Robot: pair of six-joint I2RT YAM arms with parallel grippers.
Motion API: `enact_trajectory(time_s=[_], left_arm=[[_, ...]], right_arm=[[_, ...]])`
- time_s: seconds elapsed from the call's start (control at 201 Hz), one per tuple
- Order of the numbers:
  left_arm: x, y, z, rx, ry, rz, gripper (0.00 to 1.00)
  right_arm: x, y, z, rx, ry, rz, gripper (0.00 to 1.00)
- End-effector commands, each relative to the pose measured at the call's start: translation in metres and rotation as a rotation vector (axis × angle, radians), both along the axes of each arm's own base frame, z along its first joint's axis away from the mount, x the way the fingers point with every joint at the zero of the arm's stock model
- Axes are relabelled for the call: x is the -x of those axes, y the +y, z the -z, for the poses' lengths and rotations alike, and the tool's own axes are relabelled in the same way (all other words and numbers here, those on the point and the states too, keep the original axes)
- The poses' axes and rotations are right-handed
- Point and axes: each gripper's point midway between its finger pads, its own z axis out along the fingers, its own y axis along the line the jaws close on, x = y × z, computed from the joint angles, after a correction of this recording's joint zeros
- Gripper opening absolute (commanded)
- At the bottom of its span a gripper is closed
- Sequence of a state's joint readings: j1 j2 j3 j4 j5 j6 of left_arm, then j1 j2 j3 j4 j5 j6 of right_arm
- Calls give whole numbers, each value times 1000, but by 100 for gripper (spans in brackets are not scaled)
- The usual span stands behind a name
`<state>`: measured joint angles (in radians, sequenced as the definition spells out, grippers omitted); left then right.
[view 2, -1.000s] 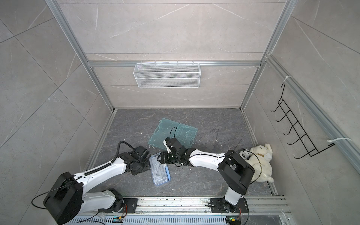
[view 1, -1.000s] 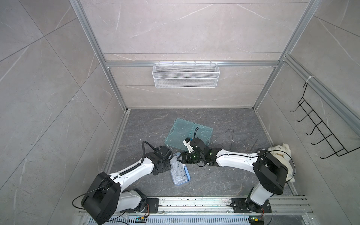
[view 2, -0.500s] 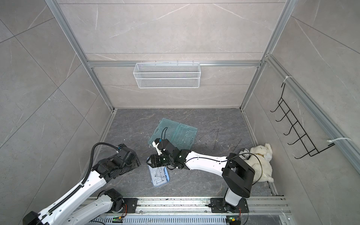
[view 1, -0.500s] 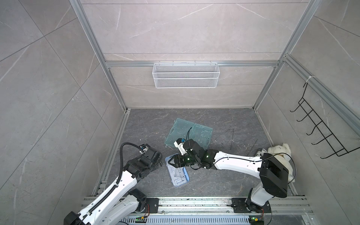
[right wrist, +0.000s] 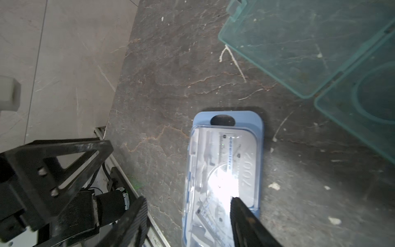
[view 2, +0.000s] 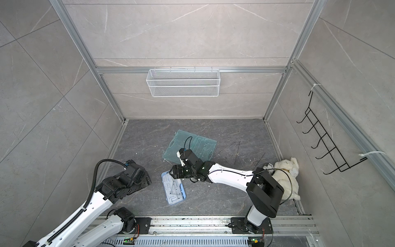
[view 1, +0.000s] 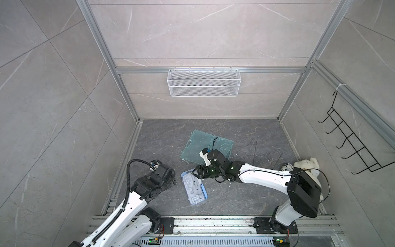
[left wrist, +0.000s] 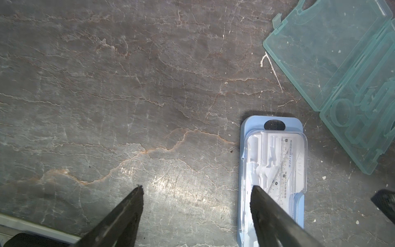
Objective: Open the ruler set and take out the ruler
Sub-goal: Open the ruler set box at the center of the board.
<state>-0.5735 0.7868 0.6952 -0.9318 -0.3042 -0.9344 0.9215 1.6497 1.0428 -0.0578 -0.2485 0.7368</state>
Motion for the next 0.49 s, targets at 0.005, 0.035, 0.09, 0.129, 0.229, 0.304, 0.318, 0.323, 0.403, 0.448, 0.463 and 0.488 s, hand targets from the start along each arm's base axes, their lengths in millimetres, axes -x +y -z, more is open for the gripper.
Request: enact_trajectory(time_s=[0.005,0.035,0.09,0.129,0.229,0.304,0.318,0.323,0.403,0.448,0.463,0.488], left_arm=[[0,-12,7,37,36,40,81],[0,-16,11,49,51,44,81],[3,-21,19,75,80,51,80],[5,-26,25,92,98,67,78],[12,-27,38,79,161,82,68],[16,-29,47,64,207,93,62],[17,-29,49,61,215,93,61],[17,-29,50,59,217,94,61],[21,-30,58,41,257,89,58],[22,-32,63,35,270,88,57],[22,-33,64,34,273,89,57],[23,-35,67,32,280,89,56]], right_arm=[[0,-2,24,12,38,-37,67],[-2,-2,27,8,44,-39,68],[-4,-3,35,10,58,-39,69],[-6,-4,40,10,68,-37,69],[-9,-7,48,14,87,-29,69],[-12,-10,54,19,96,-22,69],[-12,-10,55,21,98,-21,69],[-12,-10,56,21,100,-22,69],[-15,-10,59,16,110,-17,69],[-17,-10,61,14,116,-16,69],[-17,-10,63,15,117,-16,69],[-18,-10,63,13,119,-14,69]])
